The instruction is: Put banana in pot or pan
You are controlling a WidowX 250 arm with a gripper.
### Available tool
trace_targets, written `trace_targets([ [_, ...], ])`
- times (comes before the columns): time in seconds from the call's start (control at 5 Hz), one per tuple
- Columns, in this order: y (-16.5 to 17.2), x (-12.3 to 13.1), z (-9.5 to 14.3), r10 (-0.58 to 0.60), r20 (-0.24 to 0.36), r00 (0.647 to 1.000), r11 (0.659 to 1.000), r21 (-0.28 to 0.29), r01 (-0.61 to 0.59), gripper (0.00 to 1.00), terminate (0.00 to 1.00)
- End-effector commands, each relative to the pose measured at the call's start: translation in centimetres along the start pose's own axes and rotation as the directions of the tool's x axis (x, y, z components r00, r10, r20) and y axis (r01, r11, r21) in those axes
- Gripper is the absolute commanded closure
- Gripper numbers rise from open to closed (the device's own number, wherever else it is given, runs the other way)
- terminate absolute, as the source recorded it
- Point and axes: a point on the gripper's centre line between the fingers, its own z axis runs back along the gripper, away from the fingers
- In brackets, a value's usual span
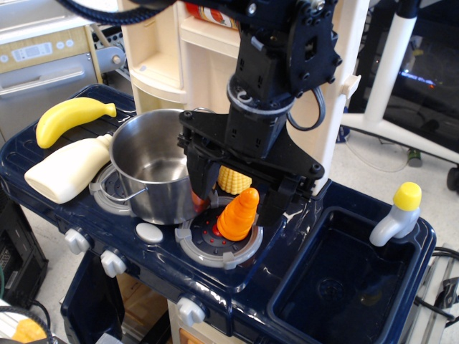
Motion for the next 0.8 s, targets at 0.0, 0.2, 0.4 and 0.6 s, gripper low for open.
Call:
trace_targets([
  [0.0, 0.0, 0.0, 0.0, 0.000, 0.000, 1.000, 1.000, 0.000, 0.000, 0.00, 0.00],
  [0.2, 3.9, -1.2, 3.1, -0.035, -0.051, 0.998, 0.992, 0.116, 0.041, 0.00, 0.00],
  [0.4, 6.1, -1.7, 6.7, -0.106, -0.058, 0.993, 0.989, 0.101, 0.112, 0.00, 0.00],
  [0.6, 10.2, -1.6, 7.4, -0.163, -0.071, 0.984, 0.969, 0.174, 0.173, 0.00, 0.00],
])
